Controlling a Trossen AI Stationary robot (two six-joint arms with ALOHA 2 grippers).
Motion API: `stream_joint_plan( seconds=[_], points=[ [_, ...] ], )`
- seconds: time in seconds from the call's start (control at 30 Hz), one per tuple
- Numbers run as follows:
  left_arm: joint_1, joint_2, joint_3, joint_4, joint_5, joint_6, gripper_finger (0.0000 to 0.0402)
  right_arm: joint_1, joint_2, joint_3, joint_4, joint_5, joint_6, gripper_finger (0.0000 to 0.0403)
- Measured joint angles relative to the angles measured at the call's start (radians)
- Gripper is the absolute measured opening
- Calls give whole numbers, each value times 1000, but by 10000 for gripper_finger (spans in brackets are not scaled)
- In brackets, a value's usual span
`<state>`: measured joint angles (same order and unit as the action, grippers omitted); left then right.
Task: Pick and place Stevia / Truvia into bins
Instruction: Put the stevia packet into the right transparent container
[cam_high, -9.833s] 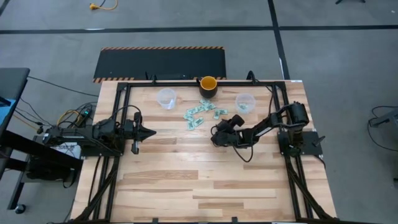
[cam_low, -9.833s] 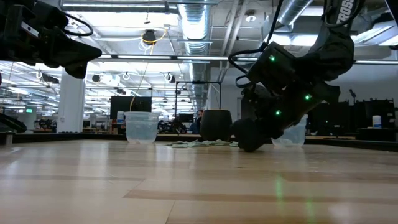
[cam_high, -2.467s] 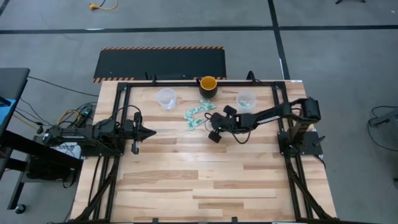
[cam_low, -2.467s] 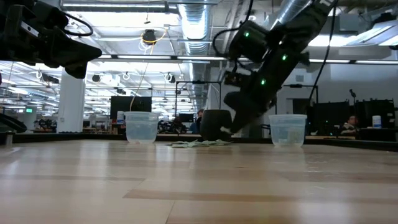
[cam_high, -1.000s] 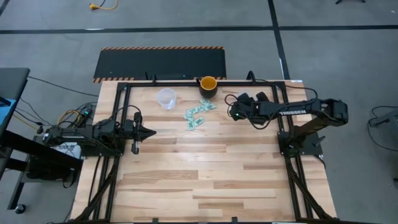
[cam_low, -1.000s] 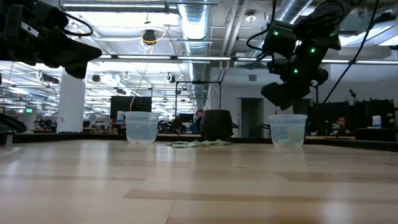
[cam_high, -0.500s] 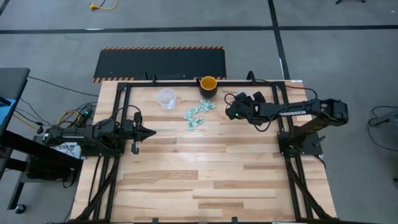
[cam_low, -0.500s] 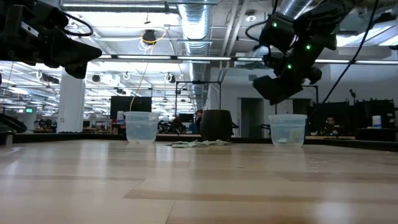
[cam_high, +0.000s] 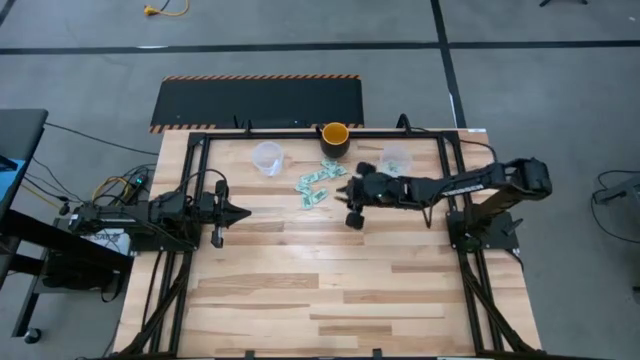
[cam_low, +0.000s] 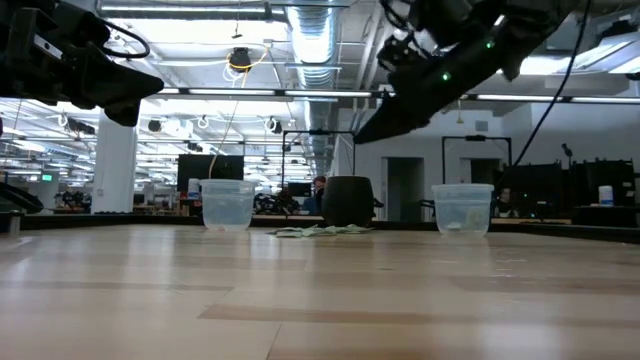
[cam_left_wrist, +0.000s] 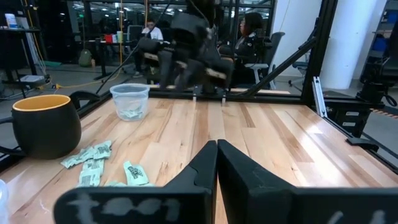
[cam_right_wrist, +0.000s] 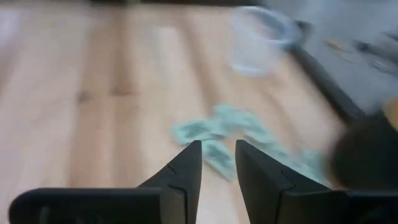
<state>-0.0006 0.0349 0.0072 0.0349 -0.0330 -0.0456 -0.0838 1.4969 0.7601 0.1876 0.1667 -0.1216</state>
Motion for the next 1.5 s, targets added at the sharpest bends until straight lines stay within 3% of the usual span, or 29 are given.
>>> stream_joint_plan(
  seconds=[0.17,0.6,0.9,1.07,1.5],
  points=[
    [0,0,0,0,0,0,0,-28,82,21,35,-139,-94,91],
    [0,0,0,0,0,0,0,-95,262,158,8,-146,-111,91],
    [0,0,0,0,0,0,0,-109,293,282,-191,-170,-163,107],
    [0,0,0,0,0,0,0,-128,295,368,-328,-254,-178,123],
    [0,0,0,0,0,0,0,-141,456,582,-601,-273,-255,156]
  ],
)
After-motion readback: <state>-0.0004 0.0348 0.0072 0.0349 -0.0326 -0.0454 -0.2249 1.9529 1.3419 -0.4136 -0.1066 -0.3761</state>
